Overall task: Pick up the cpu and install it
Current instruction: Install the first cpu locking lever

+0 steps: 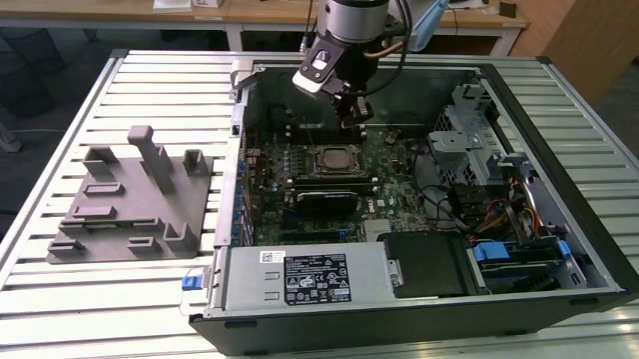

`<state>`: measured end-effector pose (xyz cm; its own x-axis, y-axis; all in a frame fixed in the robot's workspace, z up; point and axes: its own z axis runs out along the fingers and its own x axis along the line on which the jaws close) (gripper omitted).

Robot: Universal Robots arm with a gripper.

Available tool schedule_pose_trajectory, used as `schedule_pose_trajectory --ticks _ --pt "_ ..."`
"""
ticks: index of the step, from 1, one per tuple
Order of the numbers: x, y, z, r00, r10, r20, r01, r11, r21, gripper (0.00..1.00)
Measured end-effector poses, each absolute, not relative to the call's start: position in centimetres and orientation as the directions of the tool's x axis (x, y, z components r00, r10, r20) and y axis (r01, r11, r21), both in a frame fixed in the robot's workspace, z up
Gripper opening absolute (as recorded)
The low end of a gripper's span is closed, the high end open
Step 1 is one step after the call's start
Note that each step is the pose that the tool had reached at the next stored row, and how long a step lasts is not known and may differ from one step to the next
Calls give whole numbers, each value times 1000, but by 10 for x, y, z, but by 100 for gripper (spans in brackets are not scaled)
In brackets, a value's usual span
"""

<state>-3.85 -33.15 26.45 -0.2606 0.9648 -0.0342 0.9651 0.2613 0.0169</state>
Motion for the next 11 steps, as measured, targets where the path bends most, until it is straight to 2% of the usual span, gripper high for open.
schedule_pose_trajectory --ticks 11 --pt "-38 -332 265 -381 924 -35 924 382 17 11"
